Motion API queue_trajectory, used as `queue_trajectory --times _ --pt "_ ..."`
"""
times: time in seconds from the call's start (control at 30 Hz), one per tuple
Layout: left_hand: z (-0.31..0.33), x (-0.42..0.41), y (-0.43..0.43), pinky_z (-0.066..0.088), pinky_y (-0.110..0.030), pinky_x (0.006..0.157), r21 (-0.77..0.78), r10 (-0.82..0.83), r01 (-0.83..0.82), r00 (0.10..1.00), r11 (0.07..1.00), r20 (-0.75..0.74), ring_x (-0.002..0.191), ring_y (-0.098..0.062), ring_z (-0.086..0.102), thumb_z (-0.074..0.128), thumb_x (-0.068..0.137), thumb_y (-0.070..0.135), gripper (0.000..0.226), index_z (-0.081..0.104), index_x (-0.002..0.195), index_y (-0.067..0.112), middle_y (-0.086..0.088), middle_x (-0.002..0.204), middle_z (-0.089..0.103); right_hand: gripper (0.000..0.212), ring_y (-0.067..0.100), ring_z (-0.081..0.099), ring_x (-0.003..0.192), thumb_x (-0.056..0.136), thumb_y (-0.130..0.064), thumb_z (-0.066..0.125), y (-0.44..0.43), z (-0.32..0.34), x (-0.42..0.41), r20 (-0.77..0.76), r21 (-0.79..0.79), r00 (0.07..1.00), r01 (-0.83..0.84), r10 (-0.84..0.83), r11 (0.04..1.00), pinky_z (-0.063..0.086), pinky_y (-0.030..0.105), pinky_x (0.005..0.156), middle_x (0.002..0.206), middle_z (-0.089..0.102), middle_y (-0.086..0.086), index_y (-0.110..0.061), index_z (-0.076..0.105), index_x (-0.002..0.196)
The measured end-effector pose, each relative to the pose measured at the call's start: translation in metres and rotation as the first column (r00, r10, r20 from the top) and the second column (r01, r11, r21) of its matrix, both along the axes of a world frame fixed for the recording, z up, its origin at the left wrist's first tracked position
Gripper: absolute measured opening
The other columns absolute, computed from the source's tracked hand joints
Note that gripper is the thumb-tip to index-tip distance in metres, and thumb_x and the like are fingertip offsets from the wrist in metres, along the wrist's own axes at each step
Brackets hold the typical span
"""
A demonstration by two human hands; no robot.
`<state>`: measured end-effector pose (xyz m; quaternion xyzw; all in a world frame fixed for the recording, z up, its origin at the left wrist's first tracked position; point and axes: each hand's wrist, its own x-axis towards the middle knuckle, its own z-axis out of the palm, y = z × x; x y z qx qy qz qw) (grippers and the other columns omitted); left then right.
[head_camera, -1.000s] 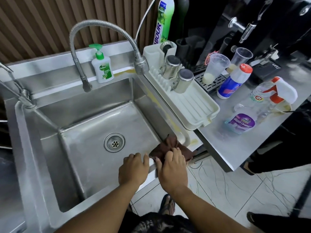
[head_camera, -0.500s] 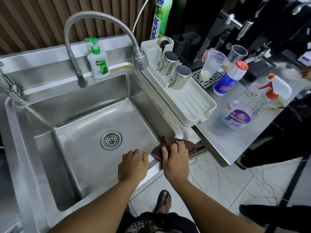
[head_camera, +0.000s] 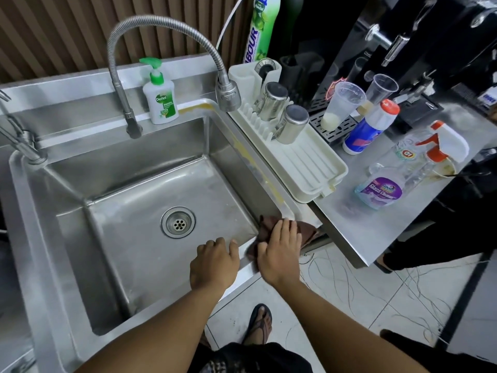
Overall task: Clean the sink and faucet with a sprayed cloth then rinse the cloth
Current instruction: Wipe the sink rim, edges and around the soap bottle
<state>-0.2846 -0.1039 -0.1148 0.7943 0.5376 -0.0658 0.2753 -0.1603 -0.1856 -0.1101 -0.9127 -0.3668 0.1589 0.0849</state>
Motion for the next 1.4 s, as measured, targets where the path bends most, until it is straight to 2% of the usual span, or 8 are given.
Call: queue_trajectory --times 0.13,0.23,0.47,0.63,0.87,1.17,1.33,1.4 --pt "-0.001 0.000 0.000 0.048 -0.041 0.087 -0.007 0.001 -0.001 1.000 1.000 0.011 0.119 -0.029 0.052 0.023 0.105 0.048 0.051 0.059 0.123 0.017 -0.006 0.125 0.063 0.083 0.034 -0.005 0.154 0.084 -0.048 0.003 -0.021 0.012 0.005 0.050 -0.012 0.989 -0.139 0.139 0.990 0.000 0.045 0.123 0.168 0.002 0.017 -0.022 0.026 0.159" --pt "-0.001 0.000 0.001 0.048 -0.040 0.086 -0.007 0.003 -0.003 1.000 1.000 0.017 0.120 -0.029 0.052 0.024 0.105 0.048 0.051 0.059 0.123 0.017 -0.006 0.124 0.063 0.066 0.038 0.014 0.146 0.089 -0.048 0.016 -0.019 0.018 0.045 0.184 -0.085 0.983 0.010 0.006 0.996 0.018 0.051 0.118 0.160 0.018 0.019 -0.041 0.041 0.150" --pt "-0.001 -0.002 0.000 0.048 -0.041 0.083 -0.005 0.006 -0.006 1.000 1.000 0.029 0.117 -0.029 0.052 0.025 0.104 0.049 0.050 0.058 0.120 0.015 -0.006 0.121 0.064 0.055 0.043 0.025 0.144 0.095 -0.036 0.031 0.011 0.007 0.040 0.087 0.025 0.988 0.127 -0.129 0.992 0.019 0.051 0.118 0.154 0.036 0.024 -0.008 0.050 0.138" --pt "0.000 -0.001 0.000 0.047 -0.041 0.084 -0.004 0.011 -0.011 0.999 1.000 0.036 0.118 -0.029 0.052 0.025 0.104 0.048 0.049 0.058 0.122 0.016 -0.006 0.122 0.064 0.028 0.039 0.038 0.137 0.101 -0.039 0.044 -0.009 -0.002 0.009 0.064 0.203 0.997 -0.043 0.031 0.978 0.035 0.050 0.108 0.134 0.054 0.009 -0.014 0.055 0.095" --pt "0.000 -0.001 0.000 0.048 -0.041 0.082 0.000 0.005 -0.005 0.999 1.000 0.038 0.116 -0.029 0.054 0.024 0.104 0.048 0.050 0.057 0.121 0.015 -0.008 0.121 0.065 0.072 0.040 0.002 0.153 0.101 -0.034 0.039 0.012 0.003 0.072 0.019 0.009 0.976 0.216 -0.216 0.976 0.002 0.048 0.124 0.165 0.006 0.026 0.004 0.012 0.157" --pt "-0.001 0.000 0.000 0.046 -0.041 0.080 0.002 0.020 -0.020 0.999 1.000 0.045 0.114 -0.031 0.053 0.023 0.105 0.040 0.043 0.057 0.117 0.016 -0.008 0.119 0.065 0.065 0.021 0.011 0.155 0.102 -0.043 0.029 -0.026 0.010 0.040 0.025 0.018 0.858 -0.514 0.514 0.858 0.011 0.044 0.126 0.166 0.022 0.005 -0.012 0.025 0.159" --pt "-0.002 -0.001 -0.001 0.045 -0.039 0.077 0.013 0.020 -0.021 0.998 1.000 0.053 0.112 -0.030 0.054 0.023 0.106 0.041 0.044 0.057 0.117 0.016 -0.008 0.118 0.065 0.076 0.033 -0.001 0.155 0.095 -0.046 0.018 0.001 0.002 0.068 0.123 -0.081 0.989 -0.068 0.077 0.994 0.004 0.046 0.124 0.168 0.006 0.015 -0.005 0.014 0.159" --pt "-0.003 -0.001 0.000 0.044 -0.039 0.078 0.006 0.027 -0.027 0.998 1.000 0.052 0.113 -0.030 0.054 0.023 0.106 0.040 0.043 0.056 0.117 0.016 -0.008 0.119 0.065 0.074 0.030 0.000 0.155 0.096 -0.044 0.018 0.006 -0.002 0.042 0.126 -0.059 0.987 -0.097 0.103 0.994 0.001 0.045 0.124 0.168 0.009 0.014 -0.006 0.018 0.159"
